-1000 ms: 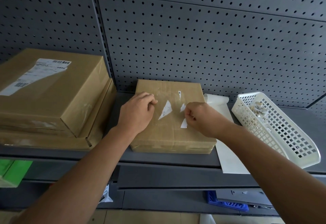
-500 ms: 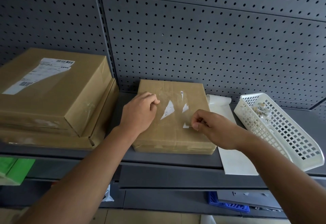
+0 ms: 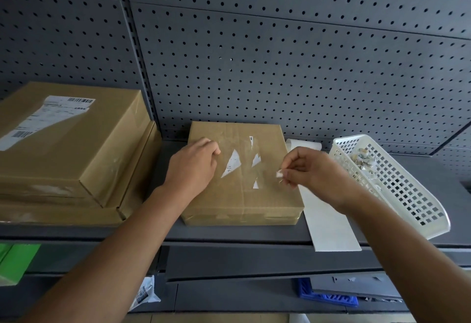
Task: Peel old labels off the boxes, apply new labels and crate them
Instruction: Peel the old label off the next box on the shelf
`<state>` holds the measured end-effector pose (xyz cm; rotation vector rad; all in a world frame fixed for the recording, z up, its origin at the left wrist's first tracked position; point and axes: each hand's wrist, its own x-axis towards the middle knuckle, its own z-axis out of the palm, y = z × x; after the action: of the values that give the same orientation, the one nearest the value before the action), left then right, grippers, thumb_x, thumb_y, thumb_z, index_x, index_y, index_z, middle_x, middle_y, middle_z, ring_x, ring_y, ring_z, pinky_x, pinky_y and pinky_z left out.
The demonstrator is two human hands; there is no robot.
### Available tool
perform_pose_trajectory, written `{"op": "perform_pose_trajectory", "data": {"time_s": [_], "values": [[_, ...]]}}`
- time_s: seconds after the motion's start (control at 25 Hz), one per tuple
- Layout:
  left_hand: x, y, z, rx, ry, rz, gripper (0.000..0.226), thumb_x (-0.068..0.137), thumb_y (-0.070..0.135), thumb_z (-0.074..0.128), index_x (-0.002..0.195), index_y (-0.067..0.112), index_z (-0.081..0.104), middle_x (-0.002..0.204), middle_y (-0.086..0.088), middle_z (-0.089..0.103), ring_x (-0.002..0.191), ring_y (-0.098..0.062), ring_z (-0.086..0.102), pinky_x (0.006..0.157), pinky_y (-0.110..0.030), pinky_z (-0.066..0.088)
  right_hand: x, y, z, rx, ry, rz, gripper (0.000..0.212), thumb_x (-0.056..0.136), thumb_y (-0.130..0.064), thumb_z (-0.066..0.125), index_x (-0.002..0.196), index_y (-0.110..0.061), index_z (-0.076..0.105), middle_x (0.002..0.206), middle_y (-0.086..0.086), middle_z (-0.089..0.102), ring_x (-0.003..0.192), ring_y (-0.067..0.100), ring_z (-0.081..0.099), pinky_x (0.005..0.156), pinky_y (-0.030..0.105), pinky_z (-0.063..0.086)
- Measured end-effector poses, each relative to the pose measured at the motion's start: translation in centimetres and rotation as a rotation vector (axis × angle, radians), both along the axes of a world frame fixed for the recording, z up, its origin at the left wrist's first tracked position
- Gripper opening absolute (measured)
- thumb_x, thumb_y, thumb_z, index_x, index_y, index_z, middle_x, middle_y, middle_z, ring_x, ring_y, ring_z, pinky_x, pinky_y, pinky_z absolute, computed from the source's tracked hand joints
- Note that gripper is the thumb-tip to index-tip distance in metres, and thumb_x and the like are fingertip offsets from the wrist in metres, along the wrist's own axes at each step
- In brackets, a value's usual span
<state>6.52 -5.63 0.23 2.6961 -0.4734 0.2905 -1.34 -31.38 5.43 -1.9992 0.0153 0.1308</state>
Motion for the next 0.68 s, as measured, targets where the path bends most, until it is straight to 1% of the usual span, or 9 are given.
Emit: {"op": "perform_pose_trajectory", "data": {"time_s": [0.12,0.16,0.24,0.28,0.36,0.44,0.52,0.56,0.68], "values": [[0.0,0.2,0.5,0.003,-0.024,-0.006,0.021,0.094,0.010,0.056,0.107,0.025,0.063,0.115,0.015,0.060,0.094,-0.007,0.057,0.063,-0.024,0.036,0.5,-3.8,0.6,0.059,-0.067,-0.180,0.007,0.086,0.001,0.070,0.088,-0.005,0.067,0.079,0.013,0.073,0.071,0.023,0.068,0.070,0.032,0.053],[0.0,0.1,0.7,0.001,-0.033,-0.008,0.023,0.092,0.010,0.057,0.107,0.027,0.063,0.115,0.016,0.060,0.090,-0.005,0.055,0.061,-0.023,0.035,0.7,-5.5,0.9,0.027,-0.091,-0.268,0.007,0.086,0.001,0.070,0.087,-0.006,0.069,0.077,0.010,0.074,0.070,0.020,0.069,0.071,0.032,0.053],[0.1,-0.4,1.1,-0.008,-0.042,-0.013,0.024,0.092,0.010,0.058,0.107,0.028,0.064,0.116,0.018,0.061,0.084,-0.002,0.052,0.057,-0.022,0.033,0.8,-9.6,1.5,-0.200,-0.119,-0.426,0.007,0.085,-0.004,0.071,0.083,-0.011,0.071,0.072,0.002,0.074,0.063,0.010,0.068,0.068,0.026,0.053],[0.1,-1.0,1.4,-0.015,-0.045,-0.018,0.025,0.092,0.010,0.057,0.107,0.028,0.065,0.116,0.018,0.062,0.082,-0.002,0.052,0.056,-0.021,0.033,0.7,-11.7,1.7,-0.351,-0.117,-0.480,0.008,0.084,-0.007,0.071,0.080,-0.015,0.072,0.070,-0.001,0.073,0.059,0.005,0.065,0.062,0.022,0.051],[0.1,-1.9,1.7,-0.024,-0.047,-0.018,0.024,0.093,0.010,0.055,0.106,0.028,0.066,0.113,0.018,0.063,0.079,-0.004,0.055,0.055,-0.023,0.035,0.9,-15.1,1.4,-0.550,-0.087,-0.542,0.011,0.084,-0.010,0.068,0.076,-0.017,0.073,0.066,-0.003,0.072,0.054,0.007,0.061,0.049,0.024,0.050],[0.2,-2.6,1.9,-0.026,-0.044,-0.005,0.024,0.094,0.011,0.053,0.103,0.029,0.065,0.109,0.019,0.064,0.076,-0.006,0.057,0.053,-0.025,0.036,1.7,-17.1,0.2,-0.657,-0.031,-0.543,0.013,0.084,-0.007,0.063,0.076,-0.010,0.073,0.067,0.003,0.071,0.054,0.015,0.060,0.050,0.032,0.055],[0.4,-3.3,1.8,-0.031,-0.043,-0.006,0.024,0.094,0.011,0.053,0.102,0.030,0.065,0.108,0.019,0.065,0.075,-0.008,0.059,0.051,-0.024,0.038,3.0,-17.8,-1.2,-0.744,0.006,-0.506,0.015,0.084,-0.003,0.059,0.075,-0.004,0.070,0.073,0.011,0.071,0.055,0.019,0.060,0.054,0.034,0.058],[0.4,-3.6,1.8,-0.039,-0.040,-0.010,0.024,0.094,0.010,0.053,0.101,0.030,0.066,0.107,0.019,0.065,0.074,-0.009,0.059,0.051,-0.026,0.040,3.6,-17.9,-1.9,-0.764,0.015,-0.486,0.016,0.084,-0.002,0.058,0.073,-0.005,0.070,0.075,0.012,0.072,0.058,0.022,0.063,0.056,0.036,0.060],[0.5,-4.8,1.8,-0.060,-0.031,-0.028,0.025,0.094,0.011,0.053,0.099,0.032,0.065,0.106,0.021,0.064,0.056,-0.006,0.058,0.047,-0.030,0.046,4.7,-18.5,-3.4,-0.920,0.041,-0.399,0.015,0.088,-0.014,0.060,0.081,-0.009,0.072,0.085,0.008,0.072,0.080,0.027,0.066,0.071,0.040,0.059]]}}
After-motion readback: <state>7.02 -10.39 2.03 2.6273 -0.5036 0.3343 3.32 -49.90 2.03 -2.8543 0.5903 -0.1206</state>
